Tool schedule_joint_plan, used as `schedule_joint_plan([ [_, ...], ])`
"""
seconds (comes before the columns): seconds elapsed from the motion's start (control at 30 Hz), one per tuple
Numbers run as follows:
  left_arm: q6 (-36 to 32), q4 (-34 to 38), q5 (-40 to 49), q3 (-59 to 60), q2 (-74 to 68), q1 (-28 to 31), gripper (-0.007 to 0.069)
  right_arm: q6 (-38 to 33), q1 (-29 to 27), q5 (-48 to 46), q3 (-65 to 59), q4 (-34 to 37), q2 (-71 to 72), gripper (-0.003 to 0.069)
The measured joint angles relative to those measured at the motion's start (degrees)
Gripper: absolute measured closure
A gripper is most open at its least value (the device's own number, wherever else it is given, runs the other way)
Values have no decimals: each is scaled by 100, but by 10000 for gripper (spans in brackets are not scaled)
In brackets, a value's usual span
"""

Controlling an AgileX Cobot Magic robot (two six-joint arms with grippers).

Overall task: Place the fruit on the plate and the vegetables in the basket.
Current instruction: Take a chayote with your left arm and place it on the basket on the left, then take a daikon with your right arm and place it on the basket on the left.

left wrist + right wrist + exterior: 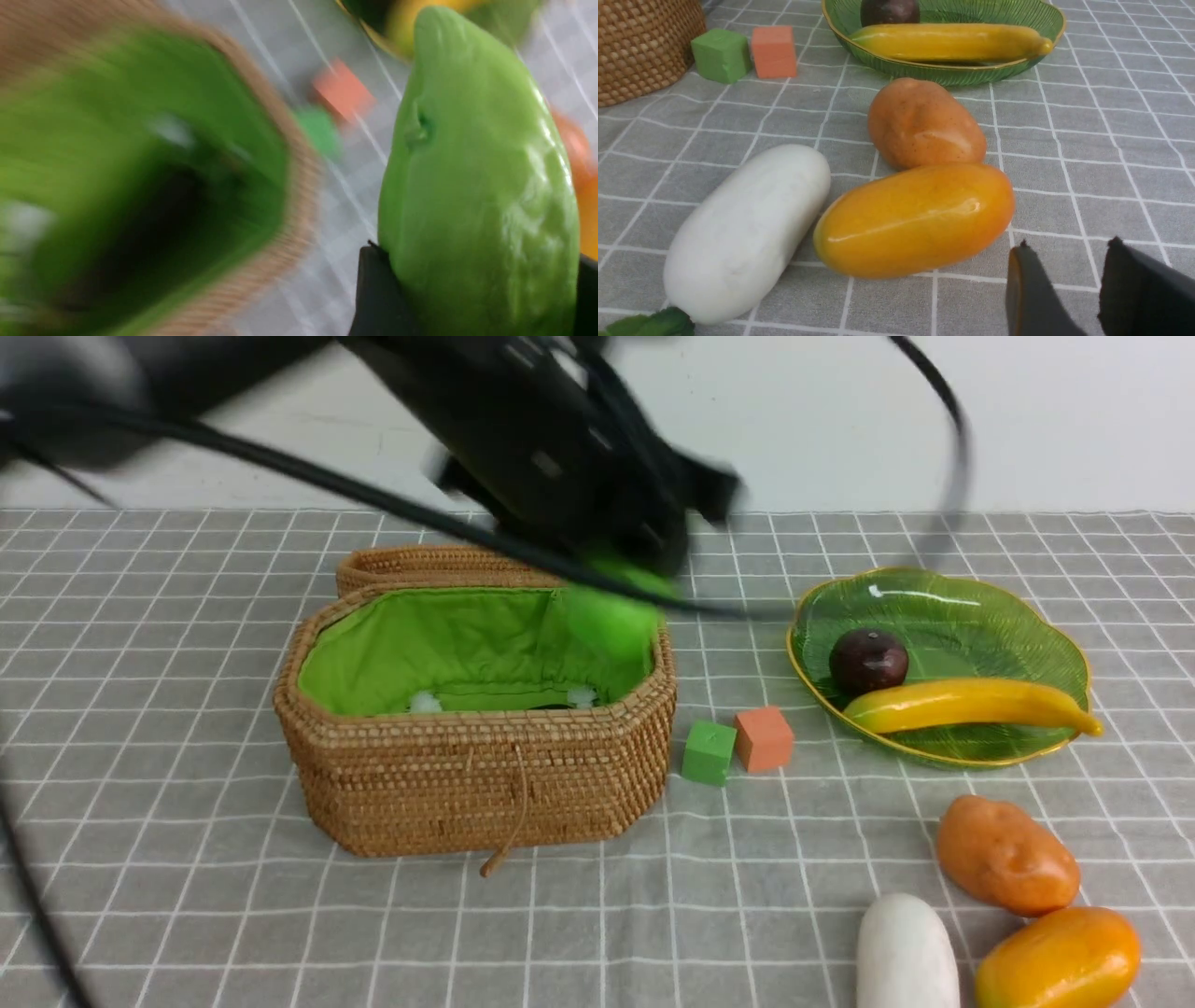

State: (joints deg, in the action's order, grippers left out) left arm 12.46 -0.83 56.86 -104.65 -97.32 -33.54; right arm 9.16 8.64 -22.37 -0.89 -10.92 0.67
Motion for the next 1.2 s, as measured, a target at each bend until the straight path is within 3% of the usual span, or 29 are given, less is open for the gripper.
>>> schedule_joint_plan([
  [0.17,669,-1199,-91,0,-233,618,210,0,0,0,0,-2,0,418],
  [0.47,850,-1374,-68,22,-1135,624,201,0,0,0,0,-2,0,418],
  [0.63,936,-1425,176,28,-1196,624,21,0,0,0,0,-2,0,418],
  [0.73,946,-1543,465,28,-1074,624,-24,0,0,0,0,-2,0,418],
  [0.87,960,-1714,931,28,-744,624,-15,0,0,0,0,-2,0,418],
  [1.0,1001,-1546,1384,28,109,624,88,0,0,0,0,-2,0,418],
  [1.1,1098,-1072,1384,28,1009,624,230,0,0,0,0,-2,0,418],
  [1.13,1099,-1006,1384,28,1135,624,240,0,0,0,0,-2,0,418],
  [1.17,1146,-775,1384,41,1653,624,337,0,0,0,0,-2,0,418],
  [1.2,1171,-652,1384,81,1983,624,381,0,0,0,0,-2,0,418],
])
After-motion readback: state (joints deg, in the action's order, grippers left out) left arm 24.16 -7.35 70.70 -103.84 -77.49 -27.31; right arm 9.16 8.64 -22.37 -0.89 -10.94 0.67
